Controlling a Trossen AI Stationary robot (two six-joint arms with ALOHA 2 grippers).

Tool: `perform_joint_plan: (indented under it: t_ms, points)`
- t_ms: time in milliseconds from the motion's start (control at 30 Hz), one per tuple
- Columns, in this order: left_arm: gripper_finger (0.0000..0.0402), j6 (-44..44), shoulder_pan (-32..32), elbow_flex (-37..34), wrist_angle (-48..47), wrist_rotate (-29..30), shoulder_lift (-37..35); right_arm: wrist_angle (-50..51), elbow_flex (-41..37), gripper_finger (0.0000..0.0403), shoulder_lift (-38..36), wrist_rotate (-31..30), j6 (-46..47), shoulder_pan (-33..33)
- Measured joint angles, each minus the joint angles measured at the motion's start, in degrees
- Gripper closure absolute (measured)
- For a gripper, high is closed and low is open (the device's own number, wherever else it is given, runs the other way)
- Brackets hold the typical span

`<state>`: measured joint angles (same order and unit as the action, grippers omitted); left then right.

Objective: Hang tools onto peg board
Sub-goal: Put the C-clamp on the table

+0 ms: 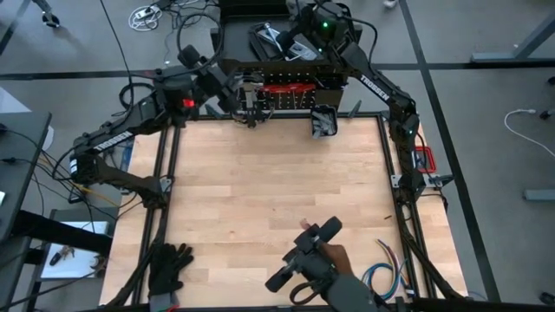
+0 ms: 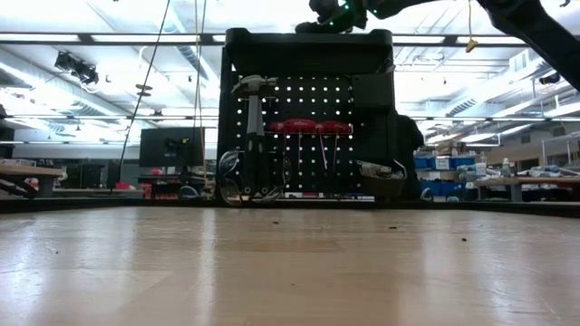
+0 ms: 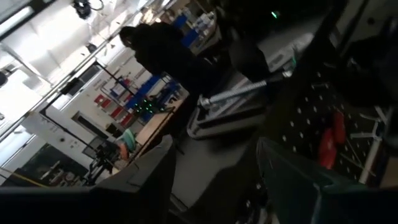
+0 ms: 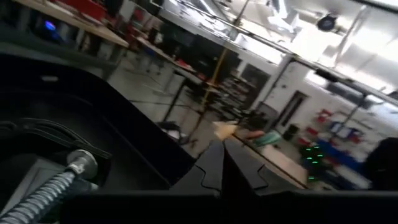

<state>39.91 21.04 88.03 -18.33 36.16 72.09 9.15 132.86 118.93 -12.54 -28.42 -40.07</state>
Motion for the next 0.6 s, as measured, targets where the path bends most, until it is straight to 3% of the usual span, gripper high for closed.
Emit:
perform_joint_plan:
  t_ms: [200,333,500,600]
  points:
    - [0.0178,1.81,0.02,0.0,-4.19,-1.32,0.06,-1.02,-0.07,0.0389,0.13,3.02,2.06,-0.03]
    - [0.0178,1.48,0.02,0.0,-4.48,-6.5,0.18,-2.54,0.12,0.0391,0.24,4.74,4.12,-0.03]
    - [0.0178,1.44,0.1,0.0,-6.17,-10.36,0.48,-2.59,0.15,0.0386,0.05,13.43,6.26,1.28]
    - [0.0178,1.2,0.81,-0.03,-7.96,-10.29,1.04,-3.01,0.12,0.0388,0.11,14.73,6.8,1.28]
